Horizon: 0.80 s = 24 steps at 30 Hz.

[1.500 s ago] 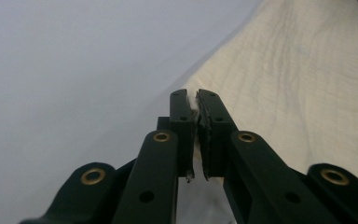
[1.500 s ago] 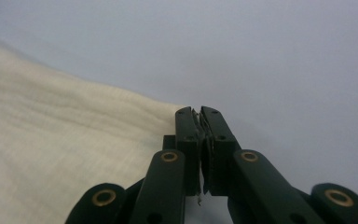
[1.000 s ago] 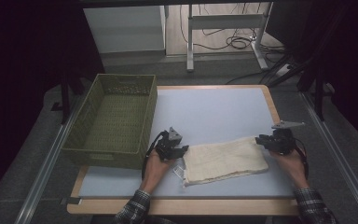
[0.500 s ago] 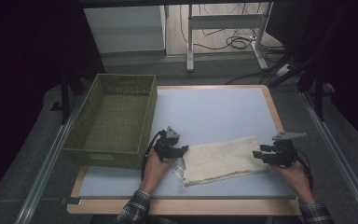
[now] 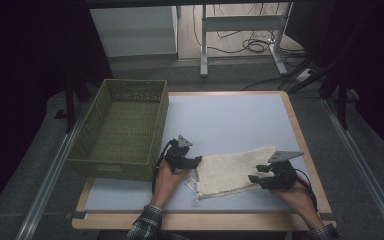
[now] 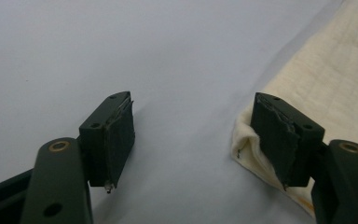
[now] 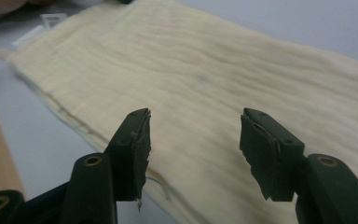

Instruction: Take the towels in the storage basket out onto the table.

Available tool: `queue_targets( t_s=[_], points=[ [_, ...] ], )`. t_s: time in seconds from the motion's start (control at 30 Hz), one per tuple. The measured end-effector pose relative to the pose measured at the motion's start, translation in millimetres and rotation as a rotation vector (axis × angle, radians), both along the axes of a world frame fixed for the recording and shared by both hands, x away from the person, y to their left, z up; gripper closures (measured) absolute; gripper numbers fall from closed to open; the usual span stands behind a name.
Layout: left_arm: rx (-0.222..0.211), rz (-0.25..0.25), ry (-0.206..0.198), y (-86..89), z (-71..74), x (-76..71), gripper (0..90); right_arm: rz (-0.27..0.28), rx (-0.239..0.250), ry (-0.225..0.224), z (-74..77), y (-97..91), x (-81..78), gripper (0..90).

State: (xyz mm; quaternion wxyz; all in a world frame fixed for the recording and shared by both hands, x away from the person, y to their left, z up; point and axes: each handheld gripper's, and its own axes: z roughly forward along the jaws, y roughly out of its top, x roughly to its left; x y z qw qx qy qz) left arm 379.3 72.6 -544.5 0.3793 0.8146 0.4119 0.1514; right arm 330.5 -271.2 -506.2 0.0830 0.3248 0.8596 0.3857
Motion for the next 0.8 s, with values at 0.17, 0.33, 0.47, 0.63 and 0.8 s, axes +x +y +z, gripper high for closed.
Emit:
queue_targets(
  t_s=[0.17, 0.33, 0.47, 0.63, 0.8],
  points=[
    [-0.002, 0.0, 0.003, 0.4, 0.0, 0.1, 30.7, 0.071, 0.003, 0.004, -0.4, 25.6, -8.4, 43.6],
    [0.001, -0.003, 0.004, 0.7, 0.1, 0.3, 30.7, 0.13, 0.005, 0.014, -1.3, 51.1, -15.8, 44.8],
    [-0.001, -0.002, 0.004, 0.6, 0.0, 0.3, 30.7, 0.178, 0.001, 0.025, -3.5, 71.2, -20.5, 45.0],
    [-0.001, 0.0, 0.006, 0.6, 0.0, 0.1, 30.7, 0.226, 0.003, 0.043, -6.0, 93.6, -26.0, 46.7],
    [0.001, -0.004, 0.005, 1.3, 0.2, 0.5, 31.0, 0.266, 0.001, 0.063, -8.8, 113.6, -30.5, 48.7]
  ],
)
